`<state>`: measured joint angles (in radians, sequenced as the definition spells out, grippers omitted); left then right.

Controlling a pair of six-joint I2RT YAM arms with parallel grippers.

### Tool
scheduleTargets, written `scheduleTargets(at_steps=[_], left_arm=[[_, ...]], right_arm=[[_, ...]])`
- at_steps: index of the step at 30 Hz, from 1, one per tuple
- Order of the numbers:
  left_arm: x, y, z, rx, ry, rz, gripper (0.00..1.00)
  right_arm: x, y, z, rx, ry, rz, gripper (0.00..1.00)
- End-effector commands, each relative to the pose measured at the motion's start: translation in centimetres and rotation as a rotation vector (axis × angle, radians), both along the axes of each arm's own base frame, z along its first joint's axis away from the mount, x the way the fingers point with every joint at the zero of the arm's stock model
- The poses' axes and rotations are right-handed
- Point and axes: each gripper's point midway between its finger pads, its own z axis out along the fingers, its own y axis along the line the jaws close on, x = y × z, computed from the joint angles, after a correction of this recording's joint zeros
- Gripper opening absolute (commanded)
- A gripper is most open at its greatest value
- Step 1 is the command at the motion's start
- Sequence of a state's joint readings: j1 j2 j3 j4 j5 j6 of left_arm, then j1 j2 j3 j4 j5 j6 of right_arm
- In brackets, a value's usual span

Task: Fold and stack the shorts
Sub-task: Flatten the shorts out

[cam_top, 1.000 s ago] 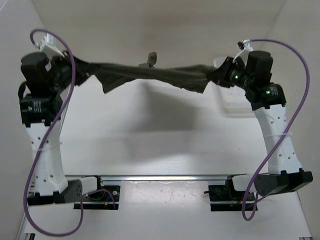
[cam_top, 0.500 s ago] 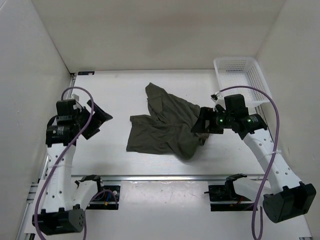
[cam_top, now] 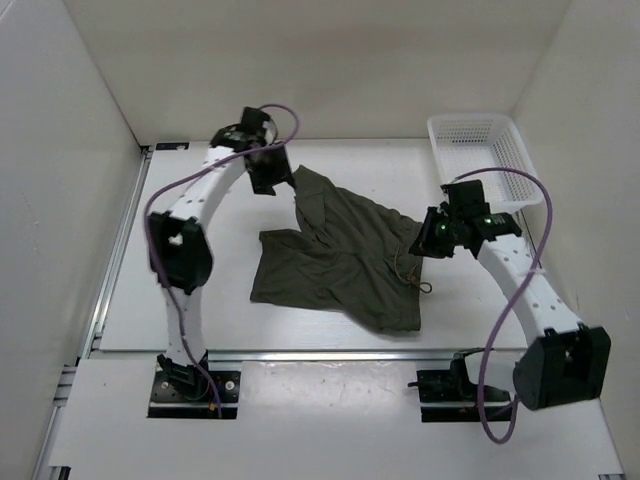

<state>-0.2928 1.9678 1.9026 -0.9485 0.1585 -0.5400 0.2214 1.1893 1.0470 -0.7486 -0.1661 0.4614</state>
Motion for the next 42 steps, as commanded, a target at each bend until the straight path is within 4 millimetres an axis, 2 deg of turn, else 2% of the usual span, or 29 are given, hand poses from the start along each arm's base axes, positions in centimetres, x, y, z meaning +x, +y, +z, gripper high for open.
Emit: scheduleTargets(at_steps=[1, 2, 3, 4, 6, 7, 9, 11, 14, 19, 21, 23, 25, 27, 29, 32, 35, 36, 37, 38, 39, 40, 41, 42], left_arm=[[2.4, -2.4, -1.2, 0.091, 0.019, -0.043, 0.71], [3.1, -2.8, -1.7, 0.108, 0.018, -0.041, 0.72], [4.6, -3.9, -0.5, 0.099, -0.038, -0.045, 0.72], [5.5, -4.1, -2.9, 0.113, -0.011, -0.034, 0.74], [6.8, -4.6, -3.2, 0.106, -0.030, -0.032, 0.74], [7.1, -4.8, -5.0, 0.110, 0.000, -0.024, 0.74], [7.5, -4.4, -6.3, 0.136, 0.007, -0.010, 0.75], [7.1, -4.3, -8.8, 0.152, 0.061, -0.006, 0.75], [7.3, -5.0, -10.4, 0.152, 0.072, -0.008, 0.73], [7.7, -5.5, -10.9, 0.131, 0.066, -0.018, 0.64], [7.7, -5.5, -12.0, 0.136, 0.080, -0.018, 0.62], [7.8, -5.7, -12.3, 0.130, 0.084, -0.023, 0.55], [7.7, -5.9, -12.3, 0.122, 0.087, -0.028, 0.28], [7.3, -5.8, -11.7, 0.117, 0.089, -0.019, 0.10], [7.4, -5.0, -10.5, 0.119, 0.073, -0.003, 0.10], [6.4, -3.9, -8.4, 0.115, 0.065, 0.008, 0.10], [5.0, -2.2, -6.7, 0.144, 0.057, 0.015, 0.10], [4.0, -0.9, -7.6, 0.166, 0.095, 0.030, 0.10], [3.4, -0.5, -6.3, 0.168, 0.079, 0.036, 0.10], [3.0, 0.3, -6.2, 0.171, 0.089, 0.048, 0.10], [2.6, 1.2, -6.3, 0.174, 0.100, 0.062, 0.10], [1.7, 1.5, -6.3, 0.177, 0.109, 0.062, 0.10], [1.5, 2.4, -6.4, 0.186, 0.115, 0.078, 0.10], [1.1, 2.5, -6.4, 0.189, 0.122, 0.077, 0.10]], right_arm=[[3.2, 0.6, 0.2, 0.027, -0.027, -0.048, 0.22], [3.6, 0.6, -0.4, 0.021, -0.005, -0.049, 0.29], [4.0, 0.4, -0.3, 0.021, -0.005, -0.058, 0.29], [4.1, 0.5, -0.8, 0.018, 0.010, -0.058, 0.30], [4.2, 0.1, -0.8, 0.018, 0.010, -0.069, 0.34], [4.2, 0.1, -0.8, 0.018, 0.010, -0.069, 0.34], [4.4, -0.5, -0.8, 0.018, 0.010, -0.090, 0.39], [4.4, -0.9, -1.2, 0.009, 0.027, -0.094, 0.39], [4.7, -1.6, -1.9, 0.000, 0.046, -0.106, 0.39], [4.9, -1.4, -1.9, 0.007, 0.048, -0.101, 0.39], [4.9, -1.4, -1.9, 0.003, 0.045, -0.094, 0.39], [4.9, -1.4, -1.9, 0.003, 0.045, -0.094, 0.39], [4.8, -1.9, -2.0, -0.006, 0.052, -0.108, 0.39], [5.0, -1.8, -1.7, -0.005, 0.043, -0.108, 0.39], [5.0, -1.8, -1.7, -0.005, 0.043, -0.108, 0.40], [5.1, -1.8, -2.3, -0.003, 0.066, -0.117, 0.48], [7.0, -1.5, -2.2, 0.011, 0.058, -0.134, 0.50], [8.1, -1.1, -2.1, 0.021, 0.049, -0.128, 0.50], [8.8, -0.6, -2.0, 0.023, 0.039, -0.117, 0.50], [9.4, -0.7, -2.2, 0.021, 0.045, -0.131, 0.50], [10.1, 0.1, -3.2, 0.008, 0.063, -0.114, 0.50], [11.6, 0.1, -2.6, -0.001, 0.033, -0.125, 0.50], [12.1, 0.7, -2.8, -0.003, 0.038, -0.111, 0.50], [12.8, 1.2, -4.5, -0.020, 0.078, -0.112, 0.49]])
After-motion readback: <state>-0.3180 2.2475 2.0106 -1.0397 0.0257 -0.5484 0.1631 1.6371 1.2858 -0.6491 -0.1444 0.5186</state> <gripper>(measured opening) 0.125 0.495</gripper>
